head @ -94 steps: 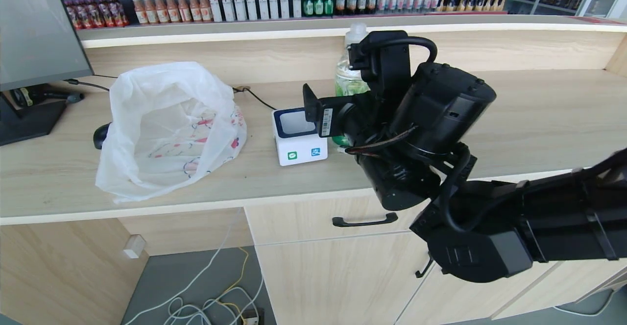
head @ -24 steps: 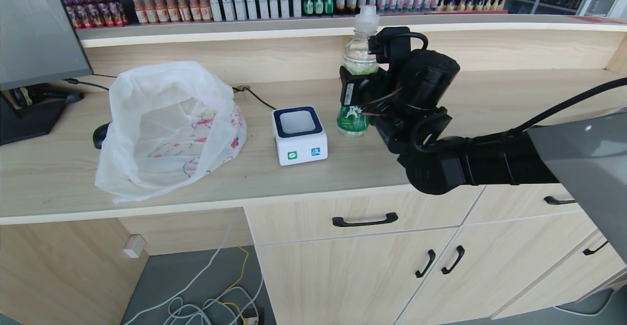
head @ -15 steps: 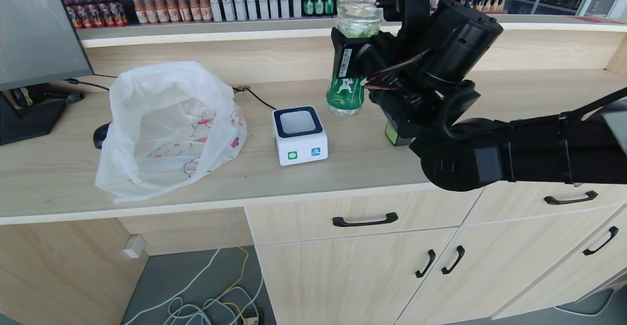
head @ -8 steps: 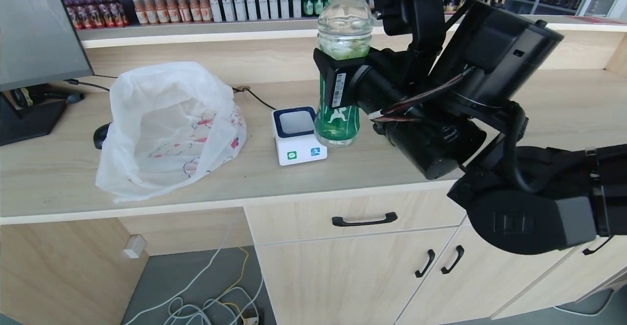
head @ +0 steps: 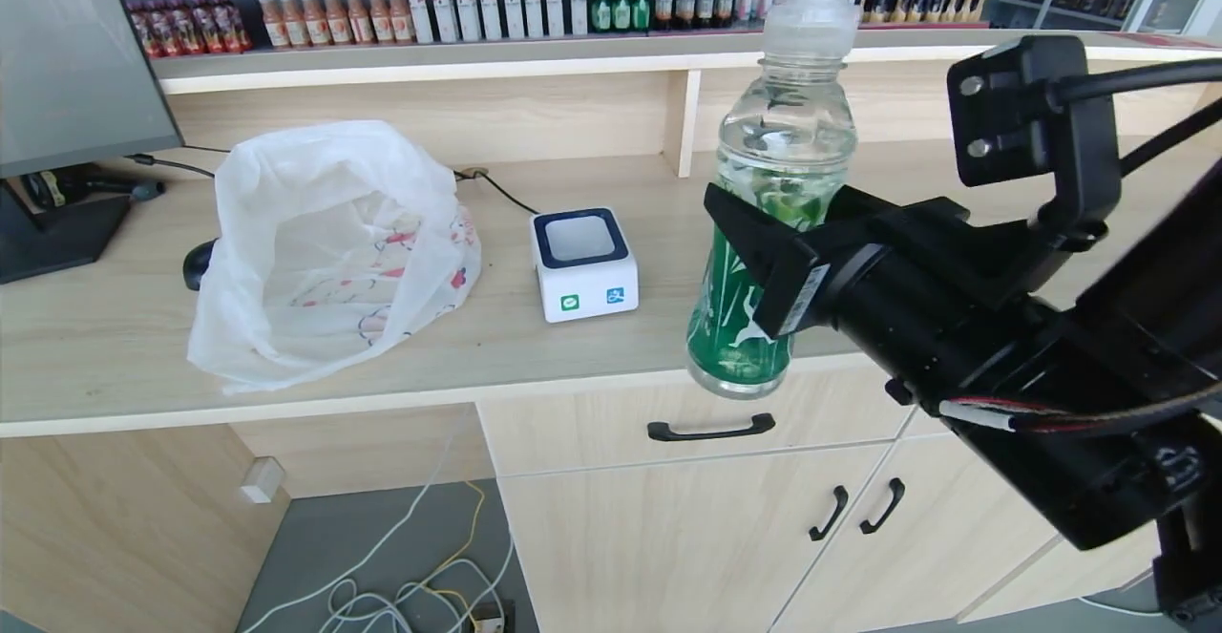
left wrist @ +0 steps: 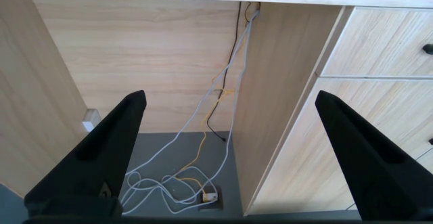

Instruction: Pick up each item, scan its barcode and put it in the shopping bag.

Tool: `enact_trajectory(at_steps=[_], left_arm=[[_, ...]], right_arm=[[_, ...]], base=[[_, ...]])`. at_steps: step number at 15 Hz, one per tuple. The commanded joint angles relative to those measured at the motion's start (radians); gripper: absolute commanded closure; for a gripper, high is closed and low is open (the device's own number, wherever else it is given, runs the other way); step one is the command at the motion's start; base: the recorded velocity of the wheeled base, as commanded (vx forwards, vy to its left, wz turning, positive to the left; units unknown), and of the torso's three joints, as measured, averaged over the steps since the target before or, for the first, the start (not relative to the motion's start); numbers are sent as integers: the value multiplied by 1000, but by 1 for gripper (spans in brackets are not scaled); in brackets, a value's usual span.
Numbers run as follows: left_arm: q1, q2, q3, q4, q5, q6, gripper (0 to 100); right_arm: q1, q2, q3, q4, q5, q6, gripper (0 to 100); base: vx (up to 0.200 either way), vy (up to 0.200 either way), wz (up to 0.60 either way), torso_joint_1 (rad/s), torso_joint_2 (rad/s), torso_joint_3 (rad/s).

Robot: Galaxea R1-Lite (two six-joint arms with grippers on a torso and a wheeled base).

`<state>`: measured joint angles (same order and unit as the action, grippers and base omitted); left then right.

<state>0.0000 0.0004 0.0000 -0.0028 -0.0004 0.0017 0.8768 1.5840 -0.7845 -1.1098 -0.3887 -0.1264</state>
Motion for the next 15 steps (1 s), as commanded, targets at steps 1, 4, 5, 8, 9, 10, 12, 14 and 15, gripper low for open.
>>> enact_trajectory(at_steps=[1, 4, 5, 8, 9, 10, 12, 14, 15], left_arm=[[0, 0, 0, 0, 0, 0, 0], [0, 0, 0, 0, 0, 0, 0], [0, 0, 0, 0, 0, 0, 0], [0, 0, 0, 0, 0, 0, 0], [0, 0, 0, 0, 0, 0, 0], [0, 0, 0, 0, 0, 0, 0], [0, 0, 0, 0, 0, 0, 0], [0, 0, 0, 0, 0, 0, 0], [0, 0, 0, 0, 0, 0, 0]], right_arm=[[-13, -90, 74, -2, 10, 68, 100], [-122, -131, 96, -2, 238, 175, 100], [-180, -142, 114, -2, 343, 208, 100], [-329, -153, 154, -7, 585, 289, 100], [-343, -151, 156, -16, 617, 318, 100], [-346, -153, 156, -30, 633, 356, 100], [-335, -154, 168, -50, 645, 366, 100], [-300, -154, 206, -67, 660, 358, 100], [-271, -153, 220, -67, 660, 335, 100]], base=[[0, 0, 0, 0, 0, 0], [0, 0, 0, 0, 0, 0], [0, 0, 0, 0, 0, 0], [0, 0, 0, 0, 0, 0], [0, 0, 0, 0, 0, 0], [0, 0, 0, 0, 0, 0], [0, 0, 0, 0, 0, 0], [0, 0, 0, 0, 0, 0], [0, 0, 0, 0, 0, 0]])
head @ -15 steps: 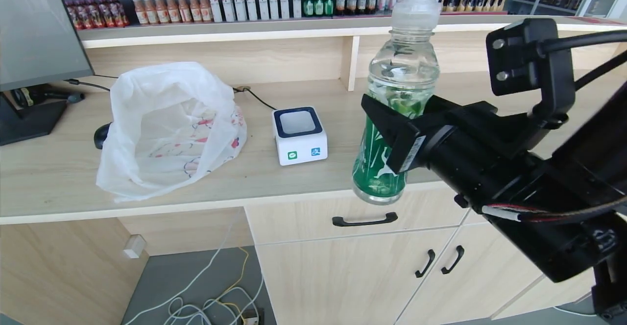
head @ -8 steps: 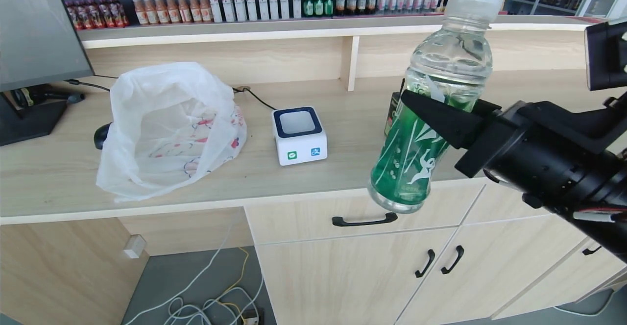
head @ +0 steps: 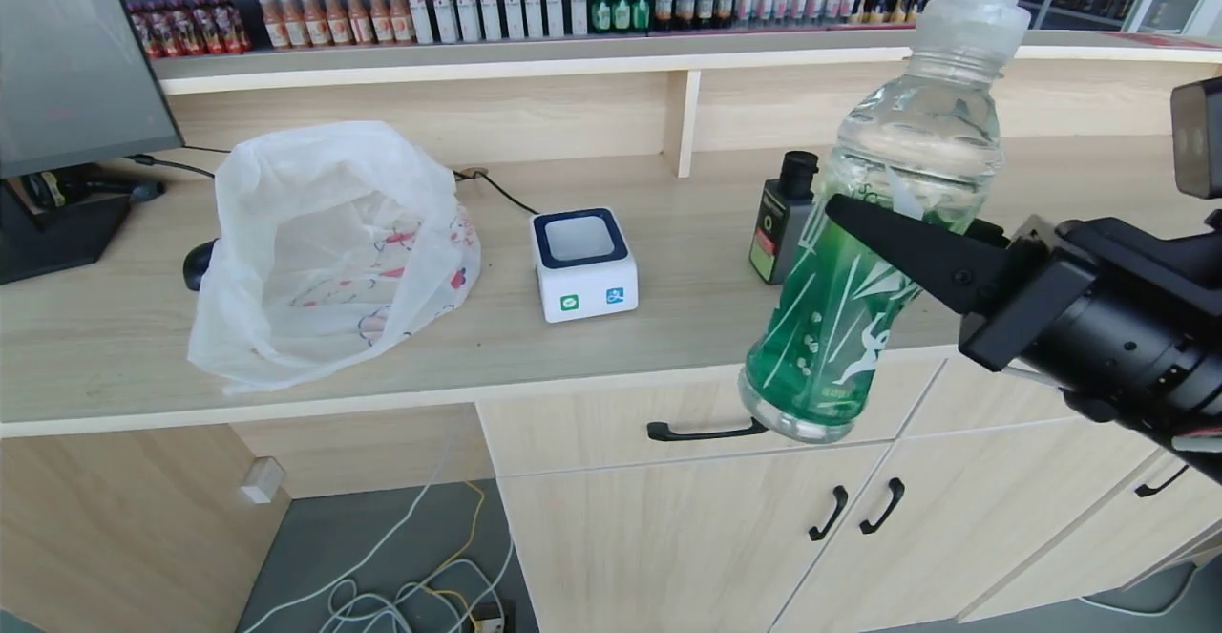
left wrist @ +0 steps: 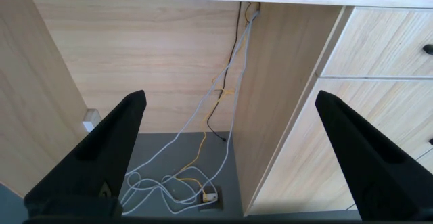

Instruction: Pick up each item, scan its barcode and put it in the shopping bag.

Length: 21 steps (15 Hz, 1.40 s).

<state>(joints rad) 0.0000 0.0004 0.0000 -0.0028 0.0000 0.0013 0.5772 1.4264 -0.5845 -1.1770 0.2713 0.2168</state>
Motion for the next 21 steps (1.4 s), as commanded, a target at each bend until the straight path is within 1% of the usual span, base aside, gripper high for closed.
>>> enact_trajectory(at_steps=[1, 4, 5, 6, 9, 10, 12, 15, 16, 18, 21], left_arm=[[0, 0, 0, 0, 0, 0, 0], [0, 0, 0, 0, 0, 0, 0], [0, 0, 0, 0, 0, 0, 0], [0, 0, 0, 0, 0, 0, 0], [0, 0, 0, 0, 0, 0, 0], [0, 0, 0, 0, 0, 0, 0], [0, 0, 0, 0, 0, 0, 0], [0, 0, 0, 0, 0, 0, 0], [0, 0, 0, 0, 0, 0, 0], [0, 0, 0, 0, 0, 0, 0], [0, 0, 0, 0, 0, 0, 0]], right_arm=[[70, 5, 34, 0, 0, -56, 100], [131, 5, 80, -1, -1, -240, 100], [141, 5, 84, -1, -1, -272, 100], [190, 5, 97, 0, -6, -382, 100], [311, 51, 91, 0, -73, -596, 100], [339, 66, 74, 0, -118, -654, 100], [380, 74, 77, 0, -251, -749, 100], [515, 83, 57, 0, -506, -855, 100], [559, 91, 54, -1, -558, -893, 100], [605, 88, 52, -6, -613, -988, 100], [622, 91, 71, -35, -623, -1156, 100]], base=[[0, 0, 0, 0, 0, 0], [0, 0, 0, 0, 0, 0], [0, 0, 0, 0, 0, 0], [0, 0, 0, 0, 0, 0], [0, 0, 0, 0, 0, 0], [0, 0, 0, 0, 0, 0], [0, 0, 0, 0, 0, 0], [0, 0, 0, 0, 0, 0], [0, 0, 0, 0, 0, 0], [0, 0, 0, 0, 0, 0], [0, 0, 0, 0, 0, 0]])
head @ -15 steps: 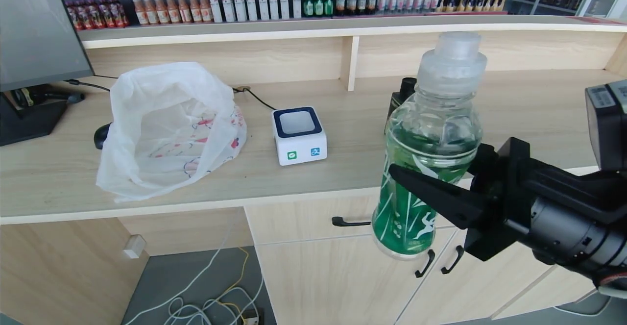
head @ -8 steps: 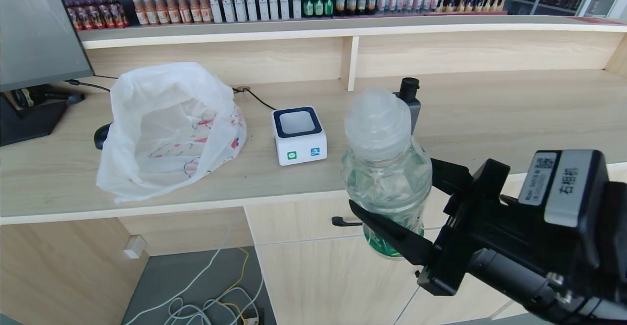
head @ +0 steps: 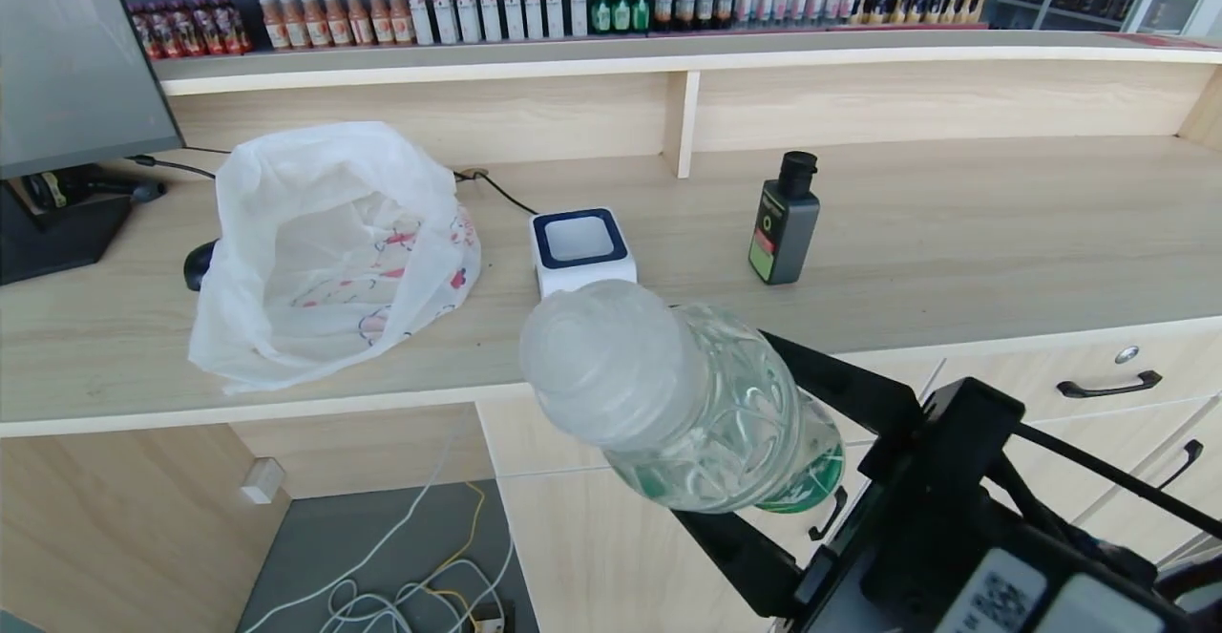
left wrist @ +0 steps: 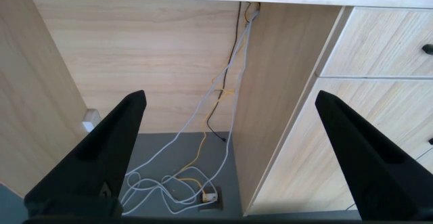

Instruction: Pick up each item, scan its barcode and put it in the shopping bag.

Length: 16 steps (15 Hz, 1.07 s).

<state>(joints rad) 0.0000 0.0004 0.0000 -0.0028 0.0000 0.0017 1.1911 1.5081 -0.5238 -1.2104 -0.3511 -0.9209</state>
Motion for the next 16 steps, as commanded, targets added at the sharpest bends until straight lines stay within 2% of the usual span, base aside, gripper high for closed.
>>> enact_trajectory(at_steps=[1, 9, 14, 15, 16], left_arm=[[0, 0, 0, 0, 0, 0, 0], [0, 0, 0, 0, 0, 0, 0], [0, 0, 0, 0, 0, 0, 0], [0, 0, 0, 0, 0, 0, 0], [0, 0, 0, 0, 0, 0, 0]], right_arm=[[9, 11, 15, -1, -2, -38, 100], [9, 38, 30, -15, -43, -202, 100], [10, 126, 100, -202, -52, -305, 100], [10, 167, 128, -334, -52, -371, 100], [10, 185, 136, -360, -52, -374, 100]], base=[[0, 0, 0, 0, 0, 0], [0, 0, 0, 0, 0, 0], [0, 0, 0, 0, 0, 0], [0, 0, 0, 0, 0, 0], [0, 0, 0, 0, 0, 0]])
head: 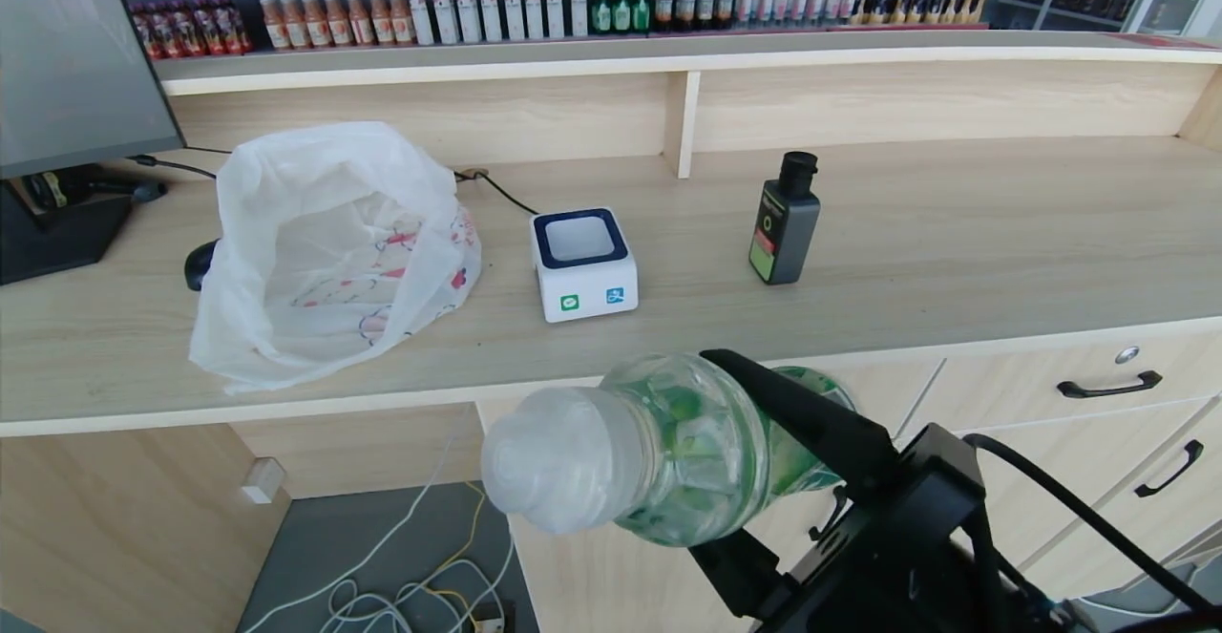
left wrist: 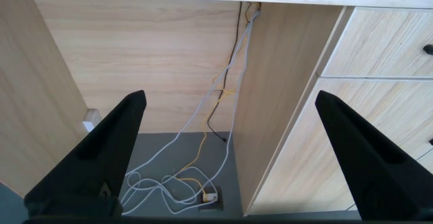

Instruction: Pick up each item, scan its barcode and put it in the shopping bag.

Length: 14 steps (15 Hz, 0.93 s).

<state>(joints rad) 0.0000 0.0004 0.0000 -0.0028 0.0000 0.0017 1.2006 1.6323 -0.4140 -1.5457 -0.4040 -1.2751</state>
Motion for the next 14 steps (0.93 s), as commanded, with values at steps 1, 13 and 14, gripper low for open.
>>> enact_trajectory(at_steps=[1, 13, 14], left_arm=[[0, 0, 0, 0, 0, 0, 0], [0, 0, 0, 0, 0, 0, 0], [0, 0, 0, 0, 0, 0, 0]], right_arm=[[0, 69, 27, -25, 1, -26, 100], [-13, 58, 15, -25, 2, -181, 100], [-12, 58, 9, -25, 2, -204, 100]], base=[[0, 0, 0, 0, 0, 0], [0, 0, 0, 0, 0, 0], [0, 0, 0, 0, 0, 0]])
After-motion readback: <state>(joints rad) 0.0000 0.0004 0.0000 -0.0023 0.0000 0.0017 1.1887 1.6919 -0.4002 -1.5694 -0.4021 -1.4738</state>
